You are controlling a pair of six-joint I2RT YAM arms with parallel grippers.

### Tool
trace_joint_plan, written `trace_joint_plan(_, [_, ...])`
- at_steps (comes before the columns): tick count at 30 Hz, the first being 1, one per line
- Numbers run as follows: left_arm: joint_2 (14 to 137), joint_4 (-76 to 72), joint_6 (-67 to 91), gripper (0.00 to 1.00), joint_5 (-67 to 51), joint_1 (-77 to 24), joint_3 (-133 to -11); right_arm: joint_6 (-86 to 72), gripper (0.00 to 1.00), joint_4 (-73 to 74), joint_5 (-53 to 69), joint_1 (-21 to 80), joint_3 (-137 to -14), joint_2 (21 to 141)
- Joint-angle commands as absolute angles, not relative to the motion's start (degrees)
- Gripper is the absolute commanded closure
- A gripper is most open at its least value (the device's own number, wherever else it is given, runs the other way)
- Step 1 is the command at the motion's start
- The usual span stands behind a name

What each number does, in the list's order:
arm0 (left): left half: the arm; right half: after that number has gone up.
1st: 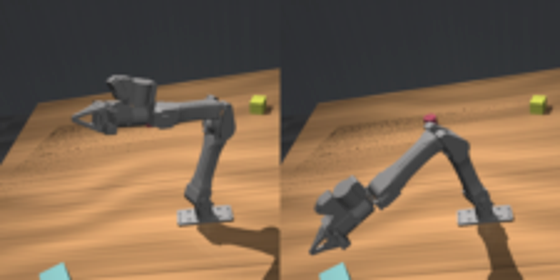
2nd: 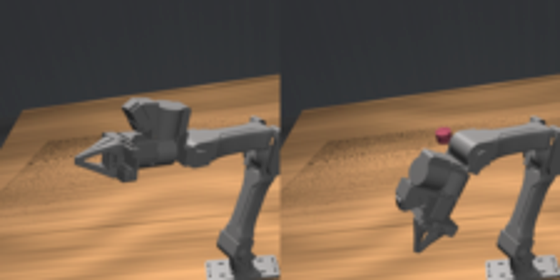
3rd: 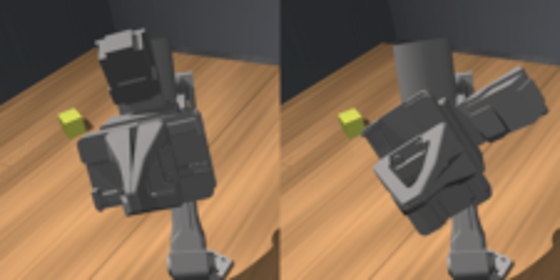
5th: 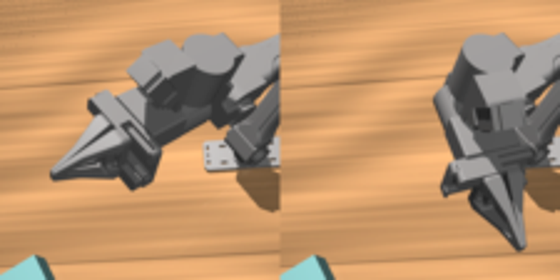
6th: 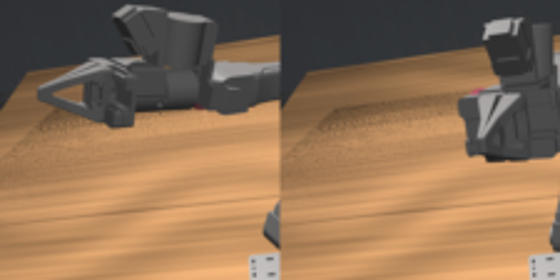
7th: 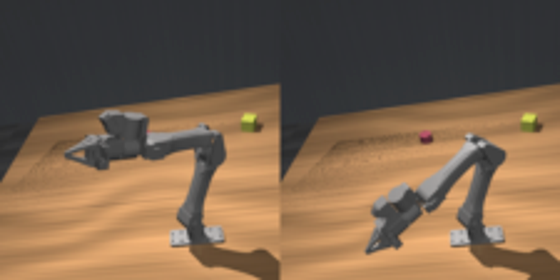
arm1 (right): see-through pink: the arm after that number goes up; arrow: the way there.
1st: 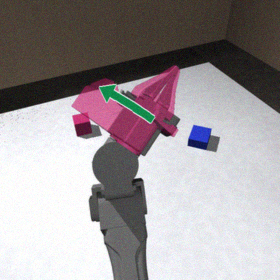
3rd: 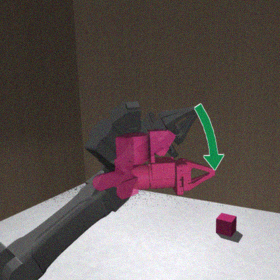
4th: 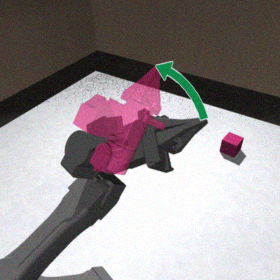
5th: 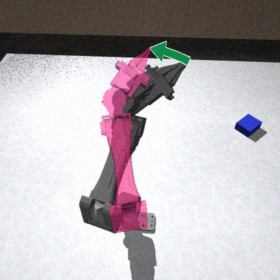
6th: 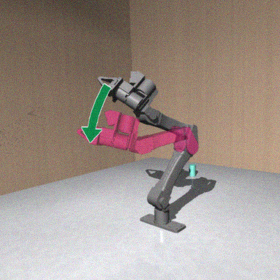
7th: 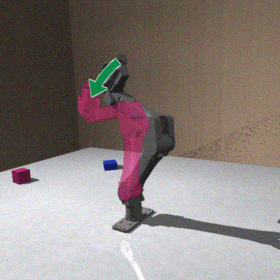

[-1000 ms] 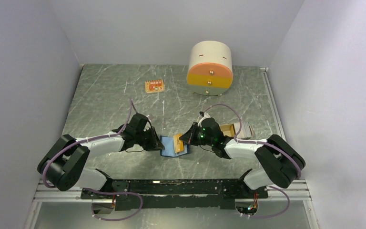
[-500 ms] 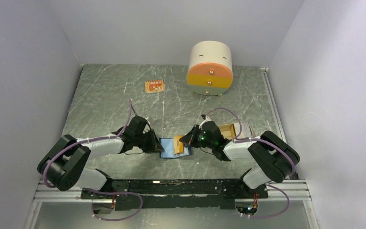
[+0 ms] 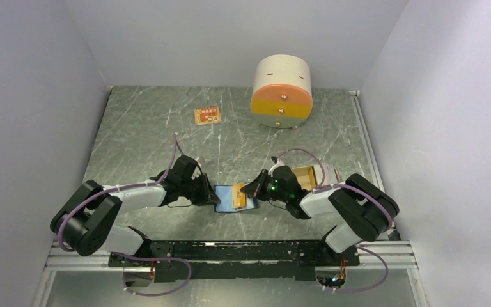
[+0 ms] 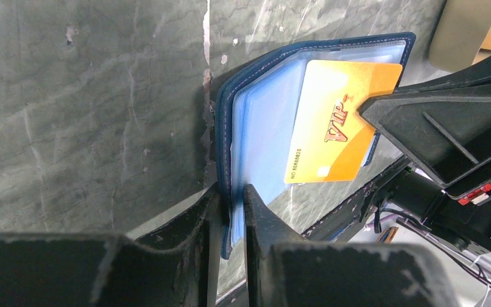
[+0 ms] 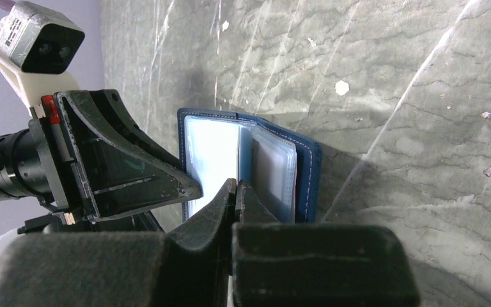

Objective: Put the credit cards into the card holder
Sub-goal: Insert the credit card into the card holder.

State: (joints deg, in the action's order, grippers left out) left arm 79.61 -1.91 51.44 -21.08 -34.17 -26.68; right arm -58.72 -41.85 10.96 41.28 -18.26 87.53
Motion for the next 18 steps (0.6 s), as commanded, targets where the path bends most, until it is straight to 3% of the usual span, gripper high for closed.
trace_joint_plan(1, [79.3,-2.9,51.3,0.79,-22.1,-33.9,-26.7,-57.7,1.00,-45.2,11.4,41.7,-17.0,88.8])
trace_joint_plan(18, [78.8,-3.0,51.4,0.78,-22.1,-33.9,-26.4,-61.0,1.00,-52.0,13.0,42.7,-16.9,94.1])
